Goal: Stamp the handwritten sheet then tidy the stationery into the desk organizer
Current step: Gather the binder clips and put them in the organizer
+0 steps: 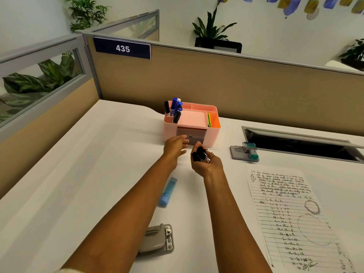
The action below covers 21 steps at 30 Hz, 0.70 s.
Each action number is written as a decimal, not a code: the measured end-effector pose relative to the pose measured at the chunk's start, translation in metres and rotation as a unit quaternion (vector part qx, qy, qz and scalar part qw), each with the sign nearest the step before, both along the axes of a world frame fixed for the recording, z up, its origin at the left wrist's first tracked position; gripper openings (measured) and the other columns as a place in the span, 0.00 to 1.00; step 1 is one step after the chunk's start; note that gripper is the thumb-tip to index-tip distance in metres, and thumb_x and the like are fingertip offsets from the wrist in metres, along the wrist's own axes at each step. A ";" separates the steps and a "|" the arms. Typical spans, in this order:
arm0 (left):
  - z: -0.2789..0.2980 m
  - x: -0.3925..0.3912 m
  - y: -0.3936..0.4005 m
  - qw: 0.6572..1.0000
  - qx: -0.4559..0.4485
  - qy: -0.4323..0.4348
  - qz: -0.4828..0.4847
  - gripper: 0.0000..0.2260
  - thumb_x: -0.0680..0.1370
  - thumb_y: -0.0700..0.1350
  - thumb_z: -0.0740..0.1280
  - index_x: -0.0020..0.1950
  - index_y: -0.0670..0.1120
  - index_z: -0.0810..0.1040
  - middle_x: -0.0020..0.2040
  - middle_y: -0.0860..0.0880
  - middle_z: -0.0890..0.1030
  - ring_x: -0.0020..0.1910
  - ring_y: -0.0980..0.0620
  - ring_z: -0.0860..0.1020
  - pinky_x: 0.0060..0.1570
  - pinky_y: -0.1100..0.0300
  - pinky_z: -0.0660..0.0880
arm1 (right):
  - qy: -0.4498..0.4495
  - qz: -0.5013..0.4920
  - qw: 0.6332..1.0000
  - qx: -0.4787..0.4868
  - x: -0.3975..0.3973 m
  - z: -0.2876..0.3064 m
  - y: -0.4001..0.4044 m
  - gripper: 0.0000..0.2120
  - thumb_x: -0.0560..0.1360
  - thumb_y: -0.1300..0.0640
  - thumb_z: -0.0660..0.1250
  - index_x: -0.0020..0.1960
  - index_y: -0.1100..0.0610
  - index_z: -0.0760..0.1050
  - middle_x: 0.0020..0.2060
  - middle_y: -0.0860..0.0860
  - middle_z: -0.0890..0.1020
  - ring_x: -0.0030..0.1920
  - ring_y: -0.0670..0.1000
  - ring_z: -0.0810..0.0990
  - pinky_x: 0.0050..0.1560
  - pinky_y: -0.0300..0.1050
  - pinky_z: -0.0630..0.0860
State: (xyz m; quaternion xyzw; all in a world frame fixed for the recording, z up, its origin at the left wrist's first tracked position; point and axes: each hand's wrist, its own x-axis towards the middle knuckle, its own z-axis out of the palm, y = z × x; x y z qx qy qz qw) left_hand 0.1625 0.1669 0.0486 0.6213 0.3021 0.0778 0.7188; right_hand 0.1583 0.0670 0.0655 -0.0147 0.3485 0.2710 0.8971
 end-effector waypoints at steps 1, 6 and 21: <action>0.000 0.004 -0.001 0.995 -0.098 -0.002 0.000 0.15 0.80 0.44 0.59 0.64 0.41 0.72 0.64 0.42 0.76 0.62 0.44 0.75 0.62 0.52 0.72 | 0.003 0.002 1.000 -0.001 0.002 0.001 -0.002 0.10 0.80 0.60 0.55 0.57 0.63 0.71 0.43 0.59 0.79 0.45 0.55 0.80 0.59 0.44 0.77; 0.000 0.017 -0.006 0.944 -0.327 -0.034 0.022 0.16 0.81 0.43 0.55 0.67 0.39 0.69 0.59 0.42 0.76 0.55 0.46 0.74 0.58 0.50 0.73 | 0.010 -0.008 1.000 0.028 0.011 0.000 -0.011 0.17 0.81 0.59 0.50 0.65 0.63 0.69 0.46 0.62 0.78 0.58 0.57 0.79 0.61 0.49 0.75; -0.015 0.029 -0.011 0.893 -0.444 -0.060 0.046 0.18 0.82 0.47 0.51 0.70 0.43 0.66 0.44 0.49 0.79 0.42 0.51 0.75 0.58 0.52 0.69 | -0.004 0.038 0.998 -0.044 0.022 -0.005 -0.015 0.15 0.80 0.61 0.50 0.62 0.60 0.71 0.52 0.60 0.79 0.57 0.57 0.77 0.58 0.49 0.71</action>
